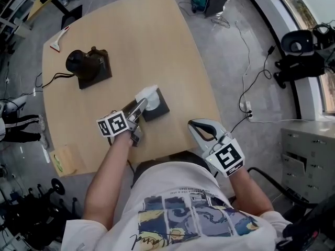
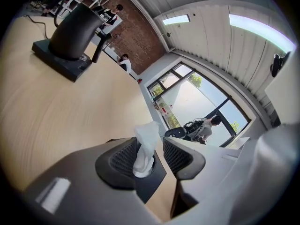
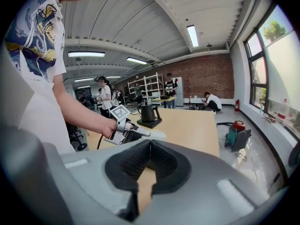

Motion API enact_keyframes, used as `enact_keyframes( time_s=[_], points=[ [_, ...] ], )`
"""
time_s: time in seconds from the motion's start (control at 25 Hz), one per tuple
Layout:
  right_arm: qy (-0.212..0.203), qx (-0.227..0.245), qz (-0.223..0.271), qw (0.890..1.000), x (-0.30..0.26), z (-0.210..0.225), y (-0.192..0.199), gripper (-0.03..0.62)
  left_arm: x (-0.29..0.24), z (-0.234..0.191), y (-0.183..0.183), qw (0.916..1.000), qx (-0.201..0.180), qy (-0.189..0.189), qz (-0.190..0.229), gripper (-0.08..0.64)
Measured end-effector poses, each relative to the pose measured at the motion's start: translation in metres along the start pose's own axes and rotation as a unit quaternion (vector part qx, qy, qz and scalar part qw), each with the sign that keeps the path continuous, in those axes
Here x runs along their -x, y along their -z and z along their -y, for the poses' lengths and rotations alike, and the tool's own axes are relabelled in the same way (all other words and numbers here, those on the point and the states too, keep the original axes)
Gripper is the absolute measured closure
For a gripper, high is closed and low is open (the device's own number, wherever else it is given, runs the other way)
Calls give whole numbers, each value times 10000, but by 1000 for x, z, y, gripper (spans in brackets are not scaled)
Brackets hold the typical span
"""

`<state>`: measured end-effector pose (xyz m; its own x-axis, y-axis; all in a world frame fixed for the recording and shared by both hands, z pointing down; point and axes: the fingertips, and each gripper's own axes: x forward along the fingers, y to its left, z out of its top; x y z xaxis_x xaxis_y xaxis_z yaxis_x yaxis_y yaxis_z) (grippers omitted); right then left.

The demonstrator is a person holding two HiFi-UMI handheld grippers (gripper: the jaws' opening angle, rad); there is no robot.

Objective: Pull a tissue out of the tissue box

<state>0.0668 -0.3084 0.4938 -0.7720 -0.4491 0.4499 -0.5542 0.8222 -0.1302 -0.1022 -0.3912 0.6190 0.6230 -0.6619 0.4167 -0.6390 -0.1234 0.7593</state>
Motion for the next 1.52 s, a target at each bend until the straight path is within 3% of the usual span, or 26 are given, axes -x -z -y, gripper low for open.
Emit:
enact_keyframes(
  time_s=[0.28, 0.56, 0.72, 0.96, 1.28, 1.52],
  points=[
    [16, -123, -12, 9999, -2, 9, 2, 589, -10, -4, -6, 9968, -683, -295, -292, 448],
    [21, -108, -57, 9999, -1, 13, 8, 589, -19, 7, -15, 9935, -1055, -150, -406, 548],
    [48, -141, -42, 9999, -3, 12, 4, 589, -18, 15, -19, 9899, -1357, -85, -401, 552],
    [63, -107, -50, 9999, -4, 5, 3, 589, -10, 34, -22, 9756, -2165, 49, -356, 552],
    [115, -5, -5, 9999, -1, -11, -3, 589, 6, 65, -29, 9491, -3132, 276, -160, 552],
    [216, 67, 56, 9997, 5, -26, -4, 589, 23, 86, -29, 9360, -3495, 417, 9, 554]
  ],
)
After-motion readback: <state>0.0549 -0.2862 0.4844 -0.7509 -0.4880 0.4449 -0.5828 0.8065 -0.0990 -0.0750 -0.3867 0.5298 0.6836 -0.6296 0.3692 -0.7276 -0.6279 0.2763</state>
